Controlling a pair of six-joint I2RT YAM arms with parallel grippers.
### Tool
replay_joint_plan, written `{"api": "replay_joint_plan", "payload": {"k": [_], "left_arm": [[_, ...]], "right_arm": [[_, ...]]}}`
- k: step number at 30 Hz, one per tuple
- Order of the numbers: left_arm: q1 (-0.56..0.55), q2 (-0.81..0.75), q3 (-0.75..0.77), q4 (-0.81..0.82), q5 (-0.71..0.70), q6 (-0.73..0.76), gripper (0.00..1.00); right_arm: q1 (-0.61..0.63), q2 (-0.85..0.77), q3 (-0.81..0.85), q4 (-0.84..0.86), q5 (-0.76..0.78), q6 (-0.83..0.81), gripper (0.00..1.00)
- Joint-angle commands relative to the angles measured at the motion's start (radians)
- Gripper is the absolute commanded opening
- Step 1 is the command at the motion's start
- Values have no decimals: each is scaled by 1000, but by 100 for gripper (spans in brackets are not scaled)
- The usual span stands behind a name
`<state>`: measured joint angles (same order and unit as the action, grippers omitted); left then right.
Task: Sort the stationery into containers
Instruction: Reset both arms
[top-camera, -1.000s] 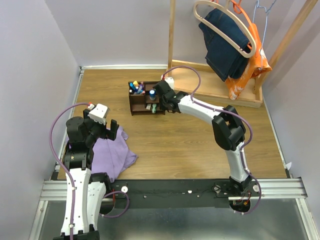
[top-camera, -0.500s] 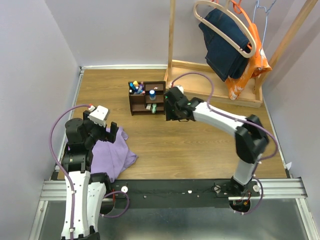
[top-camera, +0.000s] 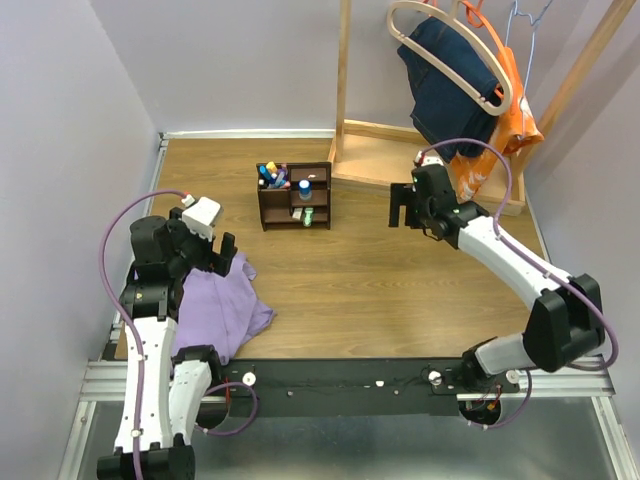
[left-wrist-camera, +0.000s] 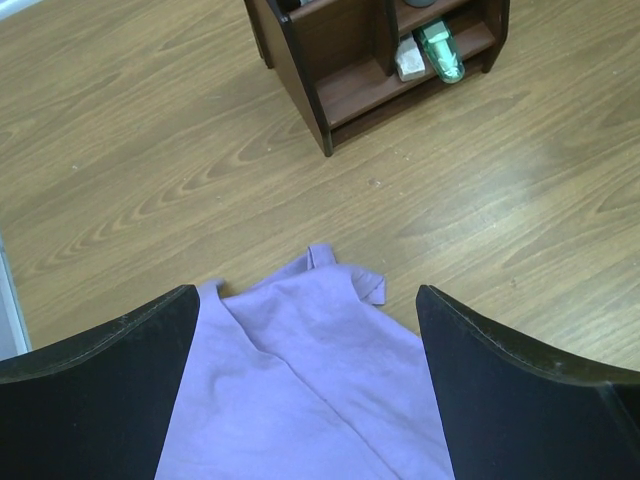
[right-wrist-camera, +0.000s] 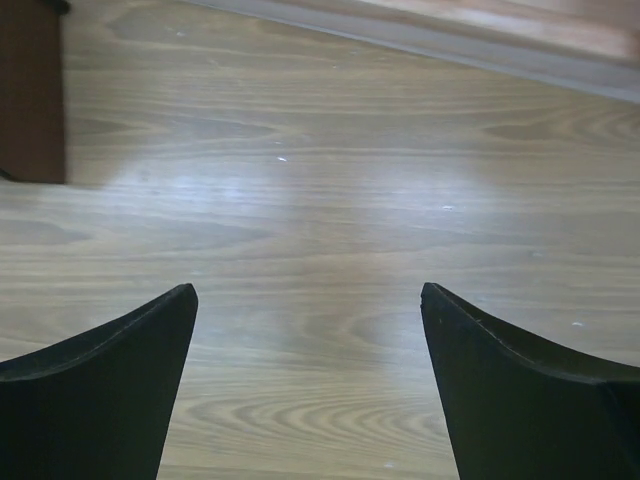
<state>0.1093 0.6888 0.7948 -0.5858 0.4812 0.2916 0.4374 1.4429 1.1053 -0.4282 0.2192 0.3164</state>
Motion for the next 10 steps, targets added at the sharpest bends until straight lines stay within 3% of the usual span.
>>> {"api": "replay_joint_plan", "payload": {"k": [1,5,10], "left_arm": [[4,29,30,-19,39,34,99],[3,49,26,1,42,-2,99],[3,61,34,0,37,-39,99]], "right_arm": [[1,-117,-120,40,180,-172,100],[-8,-237,-260,75,221,-175,100],[-42,-326,-311,62,123,-165,100]]}}
